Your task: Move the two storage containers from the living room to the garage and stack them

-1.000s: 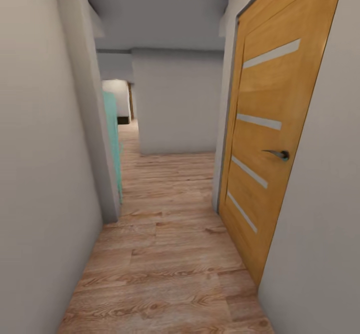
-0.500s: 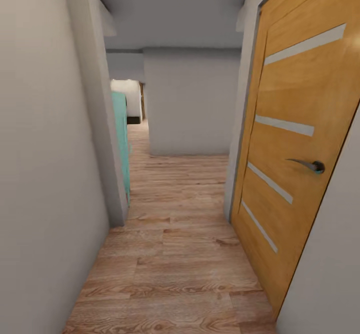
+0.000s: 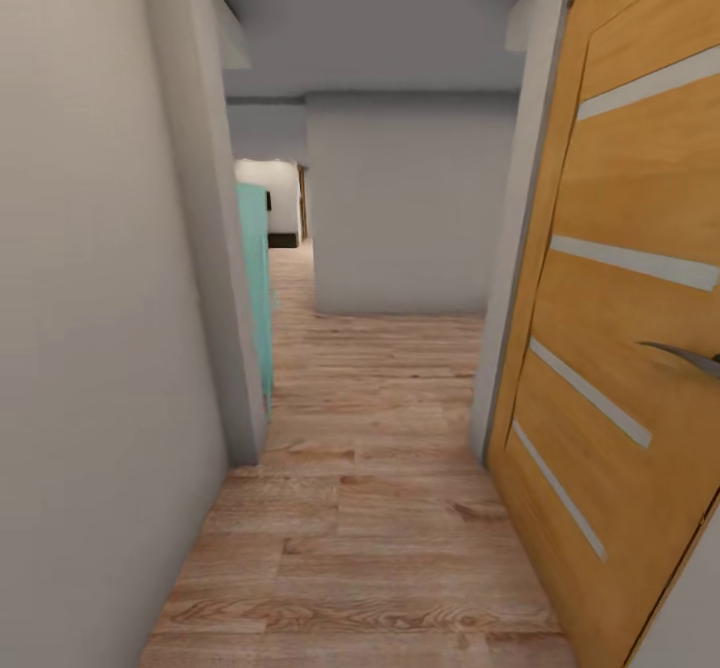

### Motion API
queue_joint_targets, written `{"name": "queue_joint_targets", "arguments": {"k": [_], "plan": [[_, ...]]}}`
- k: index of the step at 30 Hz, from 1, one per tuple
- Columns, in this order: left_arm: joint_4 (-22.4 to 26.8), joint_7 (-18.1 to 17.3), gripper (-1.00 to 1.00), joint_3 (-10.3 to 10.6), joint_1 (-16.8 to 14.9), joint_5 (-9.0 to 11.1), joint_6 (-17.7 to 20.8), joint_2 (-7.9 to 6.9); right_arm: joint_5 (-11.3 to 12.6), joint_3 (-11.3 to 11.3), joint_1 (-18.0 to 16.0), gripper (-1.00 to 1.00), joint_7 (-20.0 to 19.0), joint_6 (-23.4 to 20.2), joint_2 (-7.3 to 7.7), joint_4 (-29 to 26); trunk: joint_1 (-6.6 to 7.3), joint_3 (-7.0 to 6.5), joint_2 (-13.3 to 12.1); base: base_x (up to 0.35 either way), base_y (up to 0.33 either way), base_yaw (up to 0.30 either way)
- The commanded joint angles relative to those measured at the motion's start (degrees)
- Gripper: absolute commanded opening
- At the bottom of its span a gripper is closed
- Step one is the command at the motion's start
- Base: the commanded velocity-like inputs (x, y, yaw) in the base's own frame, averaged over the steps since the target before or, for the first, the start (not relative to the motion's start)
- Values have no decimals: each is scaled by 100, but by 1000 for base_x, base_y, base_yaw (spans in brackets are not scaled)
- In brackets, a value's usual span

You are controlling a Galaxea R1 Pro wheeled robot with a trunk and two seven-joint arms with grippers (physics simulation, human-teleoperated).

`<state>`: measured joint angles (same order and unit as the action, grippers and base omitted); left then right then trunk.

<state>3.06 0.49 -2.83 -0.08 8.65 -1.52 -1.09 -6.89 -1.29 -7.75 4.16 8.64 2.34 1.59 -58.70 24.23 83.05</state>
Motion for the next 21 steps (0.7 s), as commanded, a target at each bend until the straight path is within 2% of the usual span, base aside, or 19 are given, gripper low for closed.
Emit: {"name": "queue_joint_targets", "arguments": {"k": [1, 21], "plan": [[2, 4, 100, -25, -1, 23, -5, 2, -58, -10, -7, 100, 32, 24, 1, 17, -3, 6, 3, 323, 0, 1], [2, 4, 100, -25, -1, 23, -4, 4, -67, -20, -8, 100, 24, 24, 3, 17, -3, 6, 3, 323, 0, 0]]}}
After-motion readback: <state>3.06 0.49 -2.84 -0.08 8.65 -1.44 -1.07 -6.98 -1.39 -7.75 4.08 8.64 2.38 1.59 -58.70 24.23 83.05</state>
